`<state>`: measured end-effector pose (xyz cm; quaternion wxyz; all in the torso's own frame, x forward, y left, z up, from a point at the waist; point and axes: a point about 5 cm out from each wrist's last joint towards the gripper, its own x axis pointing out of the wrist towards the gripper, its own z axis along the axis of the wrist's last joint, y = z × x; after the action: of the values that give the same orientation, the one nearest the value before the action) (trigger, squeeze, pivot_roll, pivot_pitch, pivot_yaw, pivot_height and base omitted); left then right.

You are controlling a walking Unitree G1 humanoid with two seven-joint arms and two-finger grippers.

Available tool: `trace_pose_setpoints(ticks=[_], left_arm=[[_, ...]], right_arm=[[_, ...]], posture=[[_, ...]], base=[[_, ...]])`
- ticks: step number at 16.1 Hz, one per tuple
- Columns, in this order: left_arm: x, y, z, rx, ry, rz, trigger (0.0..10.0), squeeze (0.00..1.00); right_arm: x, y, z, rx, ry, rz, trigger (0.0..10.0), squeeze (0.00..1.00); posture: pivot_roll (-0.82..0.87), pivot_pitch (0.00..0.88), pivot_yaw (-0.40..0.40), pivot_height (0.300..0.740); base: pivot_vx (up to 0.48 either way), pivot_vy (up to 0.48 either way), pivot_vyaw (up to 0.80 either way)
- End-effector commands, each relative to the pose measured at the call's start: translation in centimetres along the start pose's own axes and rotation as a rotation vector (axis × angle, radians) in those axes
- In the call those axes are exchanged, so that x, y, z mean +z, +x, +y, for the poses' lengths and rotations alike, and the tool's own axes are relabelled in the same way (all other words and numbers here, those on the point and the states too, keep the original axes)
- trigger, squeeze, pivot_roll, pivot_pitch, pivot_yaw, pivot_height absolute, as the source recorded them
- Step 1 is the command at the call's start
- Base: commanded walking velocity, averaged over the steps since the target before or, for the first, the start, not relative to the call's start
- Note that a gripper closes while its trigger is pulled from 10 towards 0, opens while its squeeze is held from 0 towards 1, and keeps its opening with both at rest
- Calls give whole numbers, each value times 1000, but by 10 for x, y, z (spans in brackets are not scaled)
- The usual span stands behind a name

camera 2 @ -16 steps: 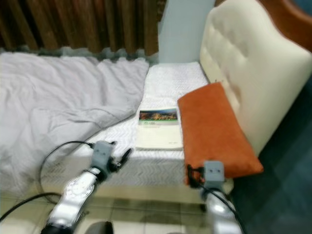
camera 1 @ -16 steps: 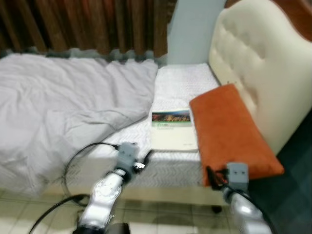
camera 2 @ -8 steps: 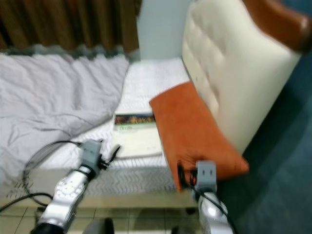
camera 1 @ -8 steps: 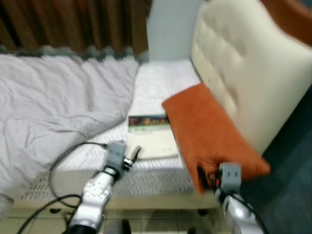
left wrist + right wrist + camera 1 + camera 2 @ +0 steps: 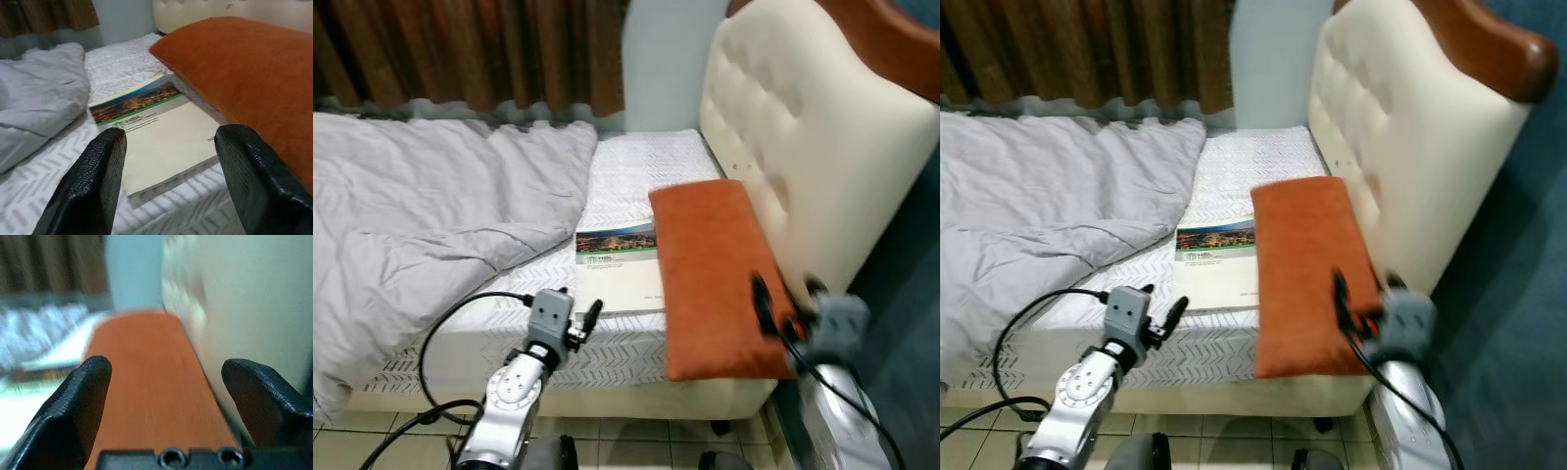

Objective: Clean up the room

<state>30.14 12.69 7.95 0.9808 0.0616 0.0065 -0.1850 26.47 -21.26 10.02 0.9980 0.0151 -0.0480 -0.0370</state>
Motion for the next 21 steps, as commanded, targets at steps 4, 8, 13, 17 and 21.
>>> trace_pose_setpoints(ticks=[4,8,13,17,21], left_arm=[[7,1,-6,-26,9,-24,10000,0],[9,-2,-5,-27,14,-36,10000,0],[9,-2,-6,-22,11,-37,10000,0],[12,0,-5,-22,15,-40,10000,0],[13,-2,-2,-13,27,-42,10000,0]], right_arm=[[-51,-34,-14,-129,206,296,10000,0],[-58,-44,-10,-163,577,439,10000,0],[-71,-41,7,-93,721,560,10000,0],[-67,0,28,8,726,562,10000,0],[-51,23,41,69,744,525,10000,0]], posture=[[-27,6,-27,594],[-21,16,-32,594],[-11,16,-30,594],[9,11,-26,594],[22,14,-30,594]], base=[[0,0,0],[0,0,0],[0,0,0],[0,0,0],[0,0,0]])
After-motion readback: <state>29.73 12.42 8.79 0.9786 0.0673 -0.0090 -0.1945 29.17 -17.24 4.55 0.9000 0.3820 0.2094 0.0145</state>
